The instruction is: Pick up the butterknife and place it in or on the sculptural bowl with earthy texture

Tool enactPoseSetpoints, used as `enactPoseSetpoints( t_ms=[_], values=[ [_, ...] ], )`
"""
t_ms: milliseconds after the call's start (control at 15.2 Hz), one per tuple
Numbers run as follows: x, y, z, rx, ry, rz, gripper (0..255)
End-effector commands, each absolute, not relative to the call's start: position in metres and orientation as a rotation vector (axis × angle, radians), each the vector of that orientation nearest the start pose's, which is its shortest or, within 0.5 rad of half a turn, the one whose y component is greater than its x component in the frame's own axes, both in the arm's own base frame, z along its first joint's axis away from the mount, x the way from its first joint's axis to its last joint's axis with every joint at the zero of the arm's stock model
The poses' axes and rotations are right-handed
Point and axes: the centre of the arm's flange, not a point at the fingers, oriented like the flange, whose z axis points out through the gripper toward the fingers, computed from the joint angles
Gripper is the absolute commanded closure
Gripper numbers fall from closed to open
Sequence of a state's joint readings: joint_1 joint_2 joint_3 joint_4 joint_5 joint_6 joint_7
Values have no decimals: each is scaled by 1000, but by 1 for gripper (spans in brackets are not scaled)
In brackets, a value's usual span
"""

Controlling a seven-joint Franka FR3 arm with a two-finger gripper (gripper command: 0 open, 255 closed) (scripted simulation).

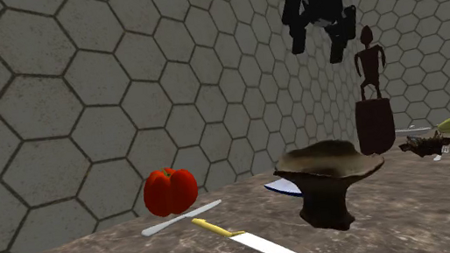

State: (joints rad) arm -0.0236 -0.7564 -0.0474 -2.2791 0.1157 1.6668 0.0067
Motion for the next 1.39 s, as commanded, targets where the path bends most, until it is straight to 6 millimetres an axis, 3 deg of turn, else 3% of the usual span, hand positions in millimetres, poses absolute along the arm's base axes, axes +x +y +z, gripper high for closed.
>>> enactPoseSetpoints(
  t_ms=[0,660,1320],
  values=[
    [325,-17,628,-2987,104,-221,0],
    [376,103,569,-2993,643,-169,0],
    [461,197,501,-2903,1184,-109,0]
  ],
)
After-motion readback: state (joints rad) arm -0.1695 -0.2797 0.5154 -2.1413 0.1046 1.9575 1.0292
